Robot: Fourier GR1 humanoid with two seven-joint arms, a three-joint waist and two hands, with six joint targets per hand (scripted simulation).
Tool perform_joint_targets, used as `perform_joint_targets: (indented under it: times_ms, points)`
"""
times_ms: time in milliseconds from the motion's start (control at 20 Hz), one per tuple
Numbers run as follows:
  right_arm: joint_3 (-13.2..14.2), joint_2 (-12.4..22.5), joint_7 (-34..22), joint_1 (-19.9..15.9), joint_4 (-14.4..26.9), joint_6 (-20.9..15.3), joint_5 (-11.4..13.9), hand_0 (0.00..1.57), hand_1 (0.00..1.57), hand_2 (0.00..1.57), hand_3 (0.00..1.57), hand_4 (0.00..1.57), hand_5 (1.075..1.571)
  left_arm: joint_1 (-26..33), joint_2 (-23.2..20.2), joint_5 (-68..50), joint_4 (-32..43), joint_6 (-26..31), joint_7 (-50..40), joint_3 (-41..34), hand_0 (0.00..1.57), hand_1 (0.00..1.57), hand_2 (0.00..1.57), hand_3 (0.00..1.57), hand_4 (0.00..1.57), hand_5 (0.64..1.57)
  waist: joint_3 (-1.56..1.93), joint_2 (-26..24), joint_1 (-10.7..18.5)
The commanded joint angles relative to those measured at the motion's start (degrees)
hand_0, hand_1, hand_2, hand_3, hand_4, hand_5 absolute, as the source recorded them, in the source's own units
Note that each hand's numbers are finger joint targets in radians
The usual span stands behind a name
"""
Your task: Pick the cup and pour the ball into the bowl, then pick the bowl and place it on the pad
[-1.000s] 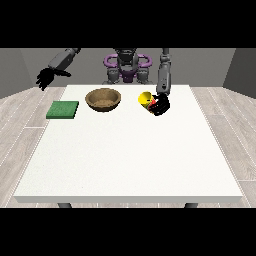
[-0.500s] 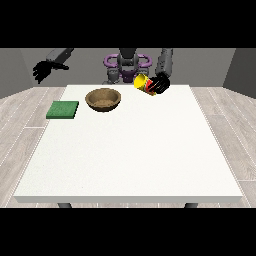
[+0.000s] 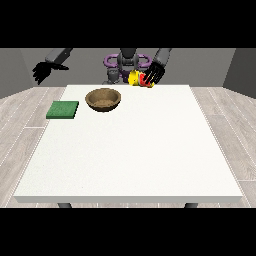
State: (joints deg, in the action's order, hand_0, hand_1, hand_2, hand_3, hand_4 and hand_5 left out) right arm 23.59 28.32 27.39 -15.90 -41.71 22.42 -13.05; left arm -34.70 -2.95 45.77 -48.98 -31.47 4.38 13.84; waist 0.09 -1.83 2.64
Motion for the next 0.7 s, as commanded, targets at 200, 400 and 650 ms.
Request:
perform_joint_targets:
  times_ms: [200,400,650]
  points:
    - [1.42,1.79,4.40,-0.66,3.57,2.03,-0.69,0.00,0.00,0.00,0.00,0.00,1.550,-3.97,2.02,13.62,-1.61,0.03,-11.37,4.40,1.20,1.20,1.57,1.57,0.98,1.569,-0.03,2.48,-0.60]
    - [-0.87,-0.20,4.20,-2.68,5.21,-0.47,1.78,0.00,0.00,0.00,0.00,0.00,1.548,-6.26,2.91,18.42,-3.95,3.39,-21.29,13.48,0.82,0.82,1.57,1.56,0.88,1.571,-0.01,1.37,-1.77]
    - [-1.07,2.02,-1.76,-10.20,4.76,-1.56,1.13,0.00,0.00,0.00,0.18,0.00,1.534,-6.00,2.94,23.76,-4.65,3.26,-27.28,19.09,0.55,0.55,1.57,1.57,0.93,1.565,-0.06,3.08,-2.37]
